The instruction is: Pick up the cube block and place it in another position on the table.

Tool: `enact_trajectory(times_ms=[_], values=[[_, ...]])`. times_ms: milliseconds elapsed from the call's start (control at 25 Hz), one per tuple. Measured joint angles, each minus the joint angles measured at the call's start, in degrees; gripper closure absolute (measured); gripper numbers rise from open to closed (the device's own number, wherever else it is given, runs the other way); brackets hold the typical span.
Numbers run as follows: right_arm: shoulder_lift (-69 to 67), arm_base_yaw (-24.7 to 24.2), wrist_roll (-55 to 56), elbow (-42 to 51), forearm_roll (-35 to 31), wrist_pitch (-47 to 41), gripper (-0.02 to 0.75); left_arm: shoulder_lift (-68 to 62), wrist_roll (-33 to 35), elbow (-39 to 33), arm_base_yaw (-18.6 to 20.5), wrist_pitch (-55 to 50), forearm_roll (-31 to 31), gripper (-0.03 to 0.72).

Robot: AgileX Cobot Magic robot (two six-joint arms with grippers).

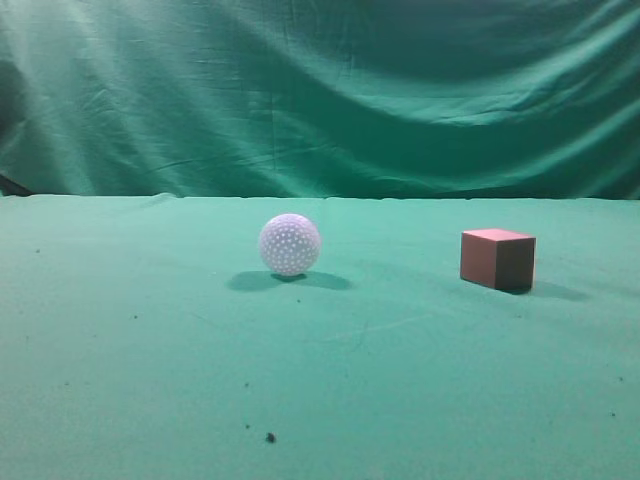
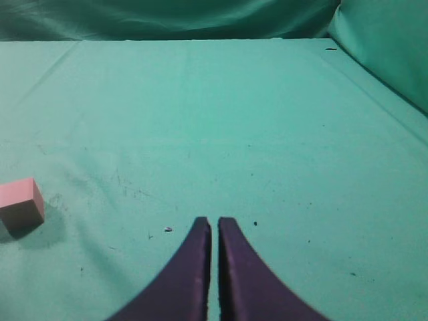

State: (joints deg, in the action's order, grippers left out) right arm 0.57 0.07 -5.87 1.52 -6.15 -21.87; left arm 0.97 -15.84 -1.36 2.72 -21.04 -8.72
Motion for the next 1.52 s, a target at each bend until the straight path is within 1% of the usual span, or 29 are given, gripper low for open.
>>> enact_trajectory(times_ms=[680, 760, 880, 960, 1080, 1200, 1280, 1360, 1440, 1520], values=[[0.0, 0.0, -0.3, 0.0, 0.0, 0.0, 0.738, 0.0, 0.0, 0.0, 0.0, 0.0, 0.0, 0.426], [0.0, 0.0, -1.9, 0.0, 0.0, 0.0, 0.738, 0.0, 0.0, 0.0, 0.0, 0.0, 0.0, 0.426], [0.0, 0.0, -9.9, 0.0, 2.1, 1.0, 0.738, 0.0, 0.0, 0.0, 0.0, 0.0, 0.0, 0.426], [0.0, 0.0, -13.2, 0.1, 1.5, 5.4, 0.738, 0.0, 0.0, 0.0, 0.0, 0.0, 0.0, 0.426], [0.0, 0.0, -12.8, 0.2, -5.7, 18.6, 0.738, 0.0, 0.0, 0.0, 0.0, 0.0, 0.0, 0.426], [0.0, 0.0, -6.0, 0.2, -11.5, 35.3, 0.738, 0.0, 0.0, 0.0, 0.0, 0.0, 0.0, 0.426], [0.0, 0.0, -2.5, 0.1, -13.1, 41.1, 0.738, 0.0, 0.0, 0.0, 0.0, 0.0, 0.0, 0.426], [0.0, 0.0, -1.4, -2.9, -14.0, 38.5, 0.738, 0.0, 0.0, 0.0, 0.0, 0.0, 0.0, 0.426], [-1.2, 0.0, -1.3, -8.7, -14.0, 32.3, 0.738, 0.0, 0.0, 0.0, 0.0, 0.0, 0.0, 0.426], [-5.4, 0.0, -0.9, -15.5, -14.0, 24.8, 0.738, 0.0, 0.0, 0.0, 0.0, 0.0, 0.0, 0.426]])
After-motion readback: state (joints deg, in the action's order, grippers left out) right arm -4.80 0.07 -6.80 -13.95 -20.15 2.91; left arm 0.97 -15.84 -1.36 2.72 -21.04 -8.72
